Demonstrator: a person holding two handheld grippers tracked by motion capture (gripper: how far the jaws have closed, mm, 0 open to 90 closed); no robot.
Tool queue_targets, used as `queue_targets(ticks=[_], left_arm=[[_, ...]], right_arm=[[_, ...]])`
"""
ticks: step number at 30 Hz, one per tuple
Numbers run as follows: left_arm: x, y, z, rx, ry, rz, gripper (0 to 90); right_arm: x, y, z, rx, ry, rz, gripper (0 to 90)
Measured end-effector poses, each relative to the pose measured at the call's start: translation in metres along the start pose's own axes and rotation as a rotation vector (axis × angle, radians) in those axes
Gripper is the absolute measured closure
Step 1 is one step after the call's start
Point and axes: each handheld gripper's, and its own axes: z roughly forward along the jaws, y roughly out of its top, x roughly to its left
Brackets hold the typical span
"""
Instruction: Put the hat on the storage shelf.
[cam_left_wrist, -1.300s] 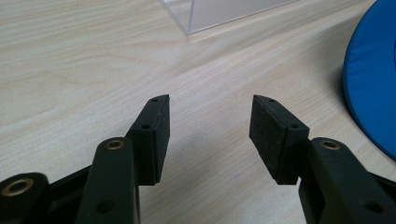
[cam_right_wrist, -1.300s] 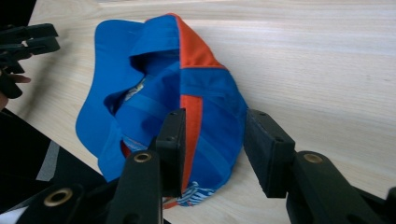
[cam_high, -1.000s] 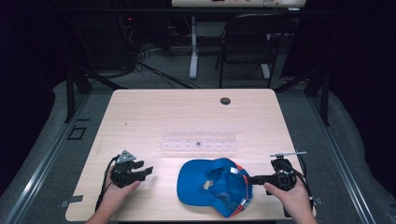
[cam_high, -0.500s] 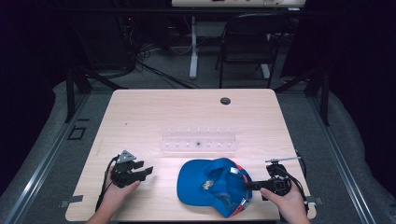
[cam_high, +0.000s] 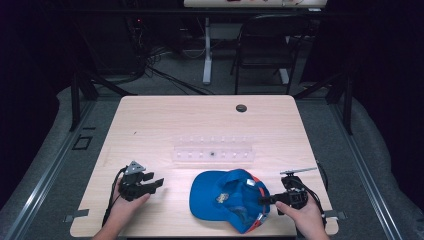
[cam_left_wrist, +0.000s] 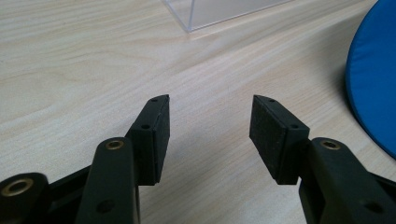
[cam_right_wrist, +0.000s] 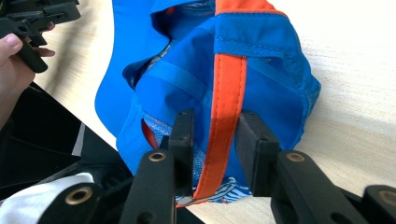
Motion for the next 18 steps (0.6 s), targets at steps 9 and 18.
queue_targets(ticks=[9, 18], left_arm=[[0.0000, 0.0000, 0.0002, 0.000, 0.002, 0.001, 48.4], [0.0016, 0.0002, -0.0009, -0.008, 0.006, -0.007, 48.4]], right_arm=[[-0.0005, 0.0021, -0.0068, -0.005, 0.040, 0.018, 72.0], [0.0040, 0.0056, -0.0091, 0.010, 0.043, 0.010, 77.2]])
